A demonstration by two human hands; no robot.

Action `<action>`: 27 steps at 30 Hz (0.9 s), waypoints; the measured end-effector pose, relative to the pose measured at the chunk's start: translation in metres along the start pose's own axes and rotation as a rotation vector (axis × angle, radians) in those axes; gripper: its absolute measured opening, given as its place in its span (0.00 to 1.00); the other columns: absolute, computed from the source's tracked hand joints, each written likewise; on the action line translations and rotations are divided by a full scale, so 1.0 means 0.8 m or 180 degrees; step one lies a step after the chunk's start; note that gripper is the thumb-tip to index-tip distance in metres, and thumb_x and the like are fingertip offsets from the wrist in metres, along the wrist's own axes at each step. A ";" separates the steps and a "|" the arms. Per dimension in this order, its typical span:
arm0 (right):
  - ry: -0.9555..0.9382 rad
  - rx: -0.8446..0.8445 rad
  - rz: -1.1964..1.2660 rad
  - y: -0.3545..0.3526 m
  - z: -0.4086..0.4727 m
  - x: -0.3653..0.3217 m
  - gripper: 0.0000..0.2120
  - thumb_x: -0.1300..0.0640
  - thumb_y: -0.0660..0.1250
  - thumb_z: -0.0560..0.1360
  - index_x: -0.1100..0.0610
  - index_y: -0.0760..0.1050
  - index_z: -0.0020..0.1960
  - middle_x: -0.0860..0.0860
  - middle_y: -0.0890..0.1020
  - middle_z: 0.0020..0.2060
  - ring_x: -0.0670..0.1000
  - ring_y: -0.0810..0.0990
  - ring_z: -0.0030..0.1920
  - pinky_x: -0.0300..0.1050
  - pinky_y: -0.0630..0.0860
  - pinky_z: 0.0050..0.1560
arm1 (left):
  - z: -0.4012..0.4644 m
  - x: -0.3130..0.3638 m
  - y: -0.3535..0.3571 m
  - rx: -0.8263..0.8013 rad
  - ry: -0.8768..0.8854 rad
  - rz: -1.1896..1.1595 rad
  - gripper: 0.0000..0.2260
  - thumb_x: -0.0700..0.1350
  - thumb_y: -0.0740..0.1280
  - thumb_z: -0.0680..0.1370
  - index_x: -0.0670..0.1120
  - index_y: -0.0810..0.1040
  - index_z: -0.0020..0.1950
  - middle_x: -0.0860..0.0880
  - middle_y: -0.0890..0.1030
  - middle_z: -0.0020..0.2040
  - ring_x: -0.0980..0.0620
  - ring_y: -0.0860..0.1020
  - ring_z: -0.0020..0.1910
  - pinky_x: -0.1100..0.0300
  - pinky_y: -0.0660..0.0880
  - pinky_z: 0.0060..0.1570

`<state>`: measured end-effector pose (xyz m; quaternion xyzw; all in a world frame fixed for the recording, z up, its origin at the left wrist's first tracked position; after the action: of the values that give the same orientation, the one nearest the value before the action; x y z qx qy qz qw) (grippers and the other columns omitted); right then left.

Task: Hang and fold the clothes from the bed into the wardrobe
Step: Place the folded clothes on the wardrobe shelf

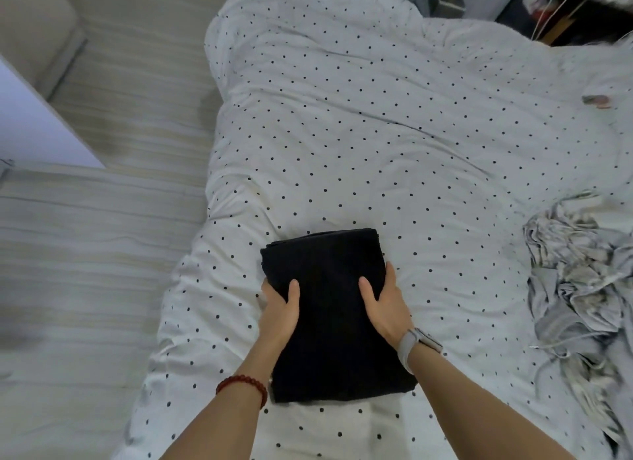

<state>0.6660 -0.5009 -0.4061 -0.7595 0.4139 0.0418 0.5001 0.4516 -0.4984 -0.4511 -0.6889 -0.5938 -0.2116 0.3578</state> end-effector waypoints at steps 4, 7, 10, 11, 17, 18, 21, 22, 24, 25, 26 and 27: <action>-0.0446 0.0319 -0.0033 -0.024 -0.036 -0.017 0.31 0.45 0.53 0.79 0.50 0.43 0.77 0.53 0.65 0.72 0.56 0.70 0.66 0.52 0.69 0.64 | -0.047 0.022 -0.017 0.0826 0.0303 0.0772 0.26 0.55 0.53 0.81 0.46 0.52 0.75 0.45 0.70 0.65 0.43 0.75 0.57 0.51 0.72 0.50; -0.0680 0.0600 -0.0140 -0.044 -0.077 -0.032 0.31 0.47 0.52 0.80 0.47 0.38 0.76 0.57 0.70 0.66 0.58 0.75 0.60 0.52 0.72 0.57 | -0.086 0.043 -0.028 0.1160 0.0496 0.1477 0.29 0.56 0.51 0.81 0.46 0.46 0.77 0.43 0.72 0.60 0.43 0.78 0.47 0.56 0.68 0.37; -0.0744 0.0784 -0.0167 -0.055 -0.106 -0.040 0.30 0.46 0.51 0.80 0.43 0.35 0.73 0.58 0.73 0.58 0.57 0.77 0.53 0.51 0.73 0.53 | -0.116 0.063 -0.042 0.1419 0.0800 0.1633 0.28 0.53 0.54 0.81 0.43 0.50 0.77 0.40 0.75 0.55 0.42 0.78 0.42 0.55 0.70 0.33; -0.0773 0.0784 -0.0156 -0.058 -0.118 -0.043 0.30 0.46 0.50 0.80 0.43 0.35 0.74 0.58 0.73 0.58 0.57 0.77 0.52 0.50 0.73 0.53 | -0.128 0.068 -0.048 0.1482 0.0861 0.1685 0.28 0.53 0.54 0.81 0.43 0.51 0.77 0.40 0.75 0.55 0.42 0.78 0.43 0.54 0.71 0.33; -0.1253 0.0957 -0.0087 -0.086 -0.189 -0.107 0.28 0.48 0.49 0.80 0.47 0.41 0.76 0.58 0.72 0.56 0.57 0.77 0.48 0.49 0.74 0.48 | -0.222 0.113 -0.122 0.2000 0.1192 0.1491 0.27 0.53 0.53 0.81 0.46 0.49 0.77 0.42 0.73 0.59 0.43 0.77 0.50 0.50 0.75 0.42; -0.1404 0.0985 -0.0041 -0.089 -0.211 -0.125 0.28 0.48 0.49 0.80 0.48 0.41 0.76 0.59 0.72 0.55 0.57 0.77 0.47 0.50 0.75 0.47 | -0.249 0.119 -0.143 0.2113 0.1251 0.1439 0.27 0.53 0.53 0.81 0.46 0.49 0.77 0.41 0.72 0.60 0.43 0.76 0.51 0.50 0.75 0.43; -0.1840 0.0954 0.0033 -0.089 -0.271 -0.177 0.27 0.48 0.48 0.81 0.49 0.42 0.76 0.59 0.73 0.55 0.58 0.77 0.47 0.50 0.75 0.46 | -0.311 0.128 -0.200 0.2418 0.1369 0.1323 0.29 0.56 0.53 0.80 0.45 0.47 0.77 0.42 0.71 0.60 0.42 0.74 0.55 0.49 0.73 0.46; -0.1963 0.0953 0.0045 -0.088 -0.287 -0.192 0.27 0.48 0.49 0.81 0.49 0.42 0.76 0.59 0.73 0.55 0.57 0.76 0.47 0.50 0.75 0.46 | -0.329 0.130 -0.216 0.2461 0.1394 0.1300 0.31 0.57 0.53 0.80 0.46 0.46 0.77 0.42 0.70 0.61 0.43 0.74 0.56 0.49 0.73 0.47; -0.2138 0.0931 0.0173 -0.089 -0.324 -0.221 0.27 0.48 0.49 0.81 0.49 0.44 0.76 0.58 0.72 0.55 0.57 0.76 0.48 0.50 0.74 0.47 | -0.367 0.132 -0.251 0.2578 0.1485 0.1183 0.33 0.59 0.55 0.79 0.46 0.44 0.77 0.43 0.69 0.62 0.43 0.73 0.57 0.48 0.74 0.49; -0.2243 0.0901 0.0244 -0.086 -0.346 -0.240 0.26 0.48 0.50 0.81 0.48 0.45 0.76 0.58 0.72 0.56 0.57 0.76 0.49 0.50 0.74 0.48 | -0.386 0.132 -0.274 0.2647 0.1547 0.1114 0.34 0.58 0.56 0.79 0.47 0.44 0.77 0.43 0.69 0.62 0.44 0.73 0.57 0.49 0.74 0.50; -0.2345 0.0892 0.0310 -0.083 -0.361 -0.254 0.26 0.49 0.50 0.81 0.48 0.46 0.76 0.58 0.73 0.56 0.57 0.76 0.50 0.50 0.74 0.49 | -0.398 0.133 -0.292 0.2686 0.1612 0.1045 0.34 0.58 0.57 0.79 0.46 0.44 0.77 0.42 0.68 0.62 0.44 0.73 0.57 0.50 0.73 0.51; -0.2426 0.0894 0.0400 -0.081 -0.374 -0.270 0.26 0.49 0.51 0.81 0.48 0.47 0.76 0.58 0.73 0.56 0.56 0.76 0.51 0.49 0.74 0.50 | -0.409 0.137 -0.311 0.2739 0.1684 0.1037 0.34 0.57 0.58 0.79 0.46 0.44 0.77 0.42 0.69 0.62 0.44 0.73 0.57 0.51 0.73 0.51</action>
<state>0.4633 -0.6019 -0.1074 -0.5872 0.2464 0.2937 0.7130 0.2768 -0.6590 -0.0983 -0.4862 -0.4017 -0.0571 0.7740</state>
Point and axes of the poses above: each hand's wrist, its own z-axis towards the middle knuckle, its own y-axis out of the palm, x = y × z, the point moved 9 cm from there along z, towards the middle knuckle
